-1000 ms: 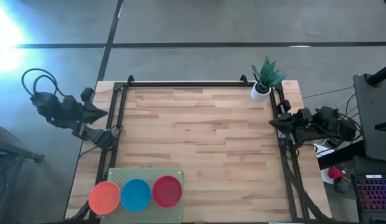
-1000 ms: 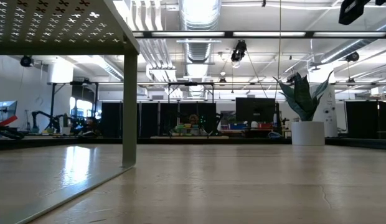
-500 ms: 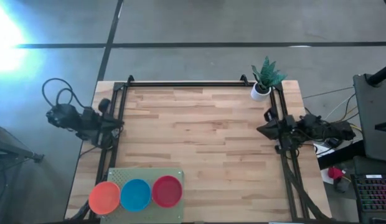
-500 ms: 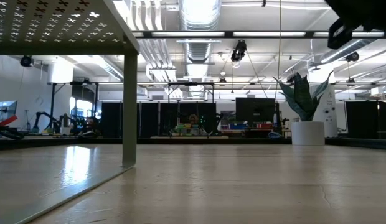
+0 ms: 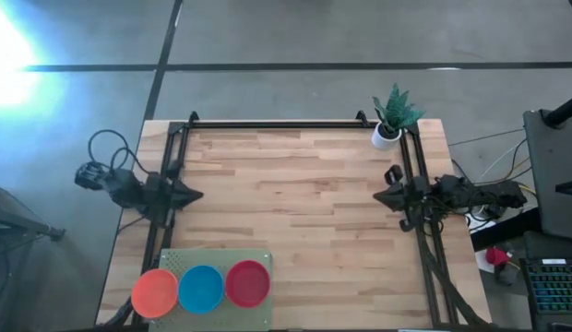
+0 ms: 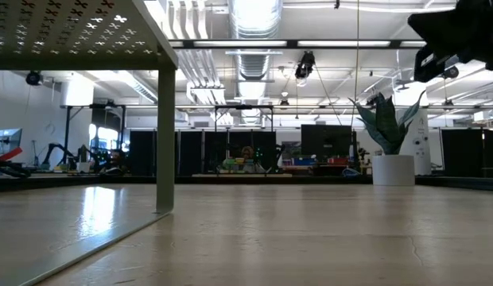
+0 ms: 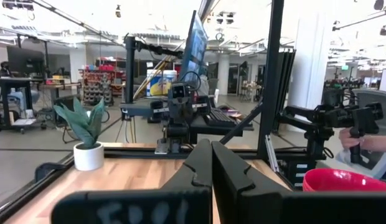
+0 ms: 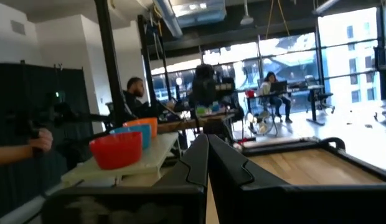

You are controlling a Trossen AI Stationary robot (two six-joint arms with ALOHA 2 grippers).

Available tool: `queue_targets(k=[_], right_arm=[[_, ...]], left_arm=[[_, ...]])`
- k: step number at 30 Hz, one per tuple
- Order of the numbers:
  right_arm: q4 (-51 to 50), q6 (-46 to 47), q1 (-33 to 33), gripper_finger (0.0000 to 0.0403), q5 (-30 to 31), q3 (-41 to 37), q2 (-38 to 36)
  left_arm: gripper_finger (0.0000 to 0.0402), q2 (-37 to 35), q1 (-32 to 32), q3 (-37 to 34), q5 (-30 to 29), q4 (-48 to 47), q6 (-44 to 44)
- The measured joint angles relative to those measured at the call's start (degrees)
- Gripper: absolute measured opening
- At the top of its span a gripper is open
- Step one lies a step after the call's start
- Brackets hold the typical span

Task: Pick & Place Mini bowls
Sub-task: Return to Home Position

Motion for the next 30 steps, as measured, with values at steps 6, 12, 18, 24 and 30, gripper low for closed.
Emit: queue_targets(k=[6,12,18,24,30], right_arm=[[0.7,-2.2,0.0,0.0008,-2.0,0.0,0.0],[0.7,-2.9,0.0,0.0008,-2.1,0.0,0.0],[0.6,-3.7,0.0,0.0008,-2.1,0.0,0.0],[0.1,-4.4,0.0,0.0008,-2.0,0.0,0.1],[0.2,-4.0,0.0,0.0008,-2.0,0.0,0.1]], left_arm=[[0.0,0.0,0.0,-6.9,0.9,9.0,0.0],[0.0,0.0,0.0,-13.5,1.2,15.5,-0.9],[0.0,0.0,0.0,-16.4,1.5,17.7,-1.2],[0.0,0.1,0.0,-16.4,1.8,16.3,-2.2],[0.0,0.1,0.0,-16.4,0.3,14.2,-2.9]])
